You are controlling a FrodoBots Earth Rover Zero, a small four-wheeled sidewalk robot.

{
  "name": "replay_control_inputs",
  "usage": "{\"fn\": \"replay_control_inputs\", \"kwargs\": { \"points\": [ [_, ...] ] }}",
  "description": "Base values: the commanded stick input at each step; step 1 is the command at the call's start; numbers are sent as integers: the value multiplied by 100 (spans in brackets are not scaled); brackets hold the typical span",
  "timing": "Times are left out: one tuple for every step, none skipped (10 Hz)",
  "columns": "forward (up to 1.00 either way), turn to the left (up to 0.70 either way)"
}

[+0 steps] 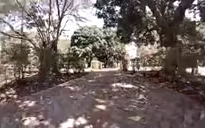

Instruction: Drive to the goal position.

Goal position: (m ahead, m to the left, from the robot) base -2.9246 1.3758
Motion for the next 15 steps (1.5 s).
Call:
{"fn": "replay_control_inputs", "kwargs": {
  "points": [
    [0,100],
    [0,100],
    [0,100],
    [0,100],
    [0,100],
    [0,100],
    [0,100],
    [0,100],
    [0,100],
    [0,100],
    [0,100],
    [0,100],
    [0,100],
    [0,100],
    [0,100]
  ]
}}
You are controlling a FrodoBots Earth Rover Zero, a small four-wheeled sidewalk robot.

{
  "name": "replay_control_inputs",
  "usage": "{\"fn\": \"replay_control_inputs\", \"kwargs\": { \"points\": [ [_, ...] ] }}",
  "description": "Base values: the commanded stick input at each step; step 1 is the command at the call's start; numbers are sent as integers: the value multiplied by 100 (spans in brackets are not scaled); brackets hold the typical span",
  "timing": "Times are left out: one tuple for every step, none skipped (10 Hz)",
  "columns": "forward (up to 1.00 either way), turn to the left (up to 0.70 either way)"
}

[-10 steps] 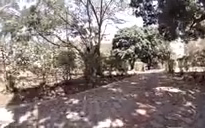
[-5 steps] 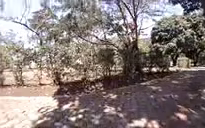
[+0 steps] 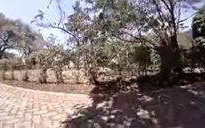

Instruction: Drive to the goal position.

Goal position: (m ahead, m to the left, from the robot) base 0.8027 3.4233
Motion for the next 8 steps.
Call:
{"fn": "replay_control_inputs", "kwargs": {
  "points": [
    [0,100],
    [0,100],
    [0,100],
    [0,100],
    [0,100],
    [0,100],
    [0,100],
    [0,100]
  ]
}}
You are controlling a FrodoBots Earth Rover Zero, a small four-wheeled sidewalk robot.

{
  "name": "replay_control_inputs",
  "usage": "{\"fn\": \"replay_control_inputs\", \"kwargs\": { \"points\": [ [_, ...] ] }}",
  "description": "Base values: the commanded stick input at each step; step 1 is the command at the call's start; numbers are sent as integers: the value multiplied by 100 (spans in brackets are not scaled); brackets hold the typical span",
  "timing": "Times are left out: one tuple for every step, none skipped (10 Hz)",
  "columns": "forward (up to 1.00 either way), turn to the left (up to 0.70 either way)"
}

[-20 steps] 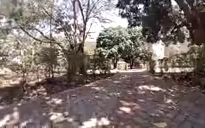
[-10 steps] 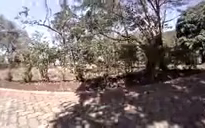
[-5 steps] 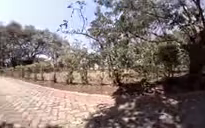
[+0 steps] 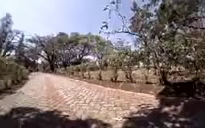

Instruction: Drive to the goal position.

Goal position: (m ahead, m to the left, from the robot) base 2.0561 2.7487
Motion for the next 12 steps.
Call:
{"fn": "replay_control_inputs", "kwargs": {
  "points": [
    [0,70],
    [0,17],
    [0,0],
    [0,0],
    [0,0],
    [0,0],
    [0,0],
    [0,0],
    [0,0],
    [0,0],
    [0,0],
    [-100,0]
  ]
}}
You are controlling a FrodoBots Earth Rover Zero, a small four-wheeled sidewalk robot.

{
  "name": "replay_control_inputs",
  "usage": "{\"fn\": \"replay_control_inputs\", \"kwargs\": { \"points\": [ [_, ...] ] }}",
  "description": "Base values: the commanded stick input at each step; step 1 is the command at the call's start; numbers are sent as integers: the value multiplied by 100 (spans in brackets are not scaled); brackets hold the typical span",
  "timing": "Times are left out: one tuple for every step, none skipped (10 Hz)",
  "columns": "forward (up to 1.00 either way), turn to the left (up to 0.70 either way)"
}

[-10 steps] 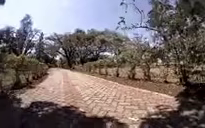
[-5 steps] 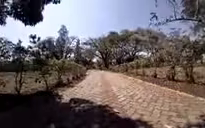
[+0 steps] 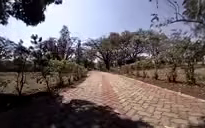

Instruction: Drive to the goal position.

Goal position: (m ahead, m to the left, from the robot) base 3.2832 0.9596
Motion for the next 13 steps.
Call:
{"fn": "replay_control_inputs", "kwargs": {
  "points": [
    [-100,0],
    [-100,0],
    [-100,0],
    [-100,0],
    [-100,0],
    [-100,0],
    [-100,0],
    [-100,0],
    [-100,0],
    [-100,0],
    [-100,0],
    [-100,0],
    [-100,0]
  ]
}}
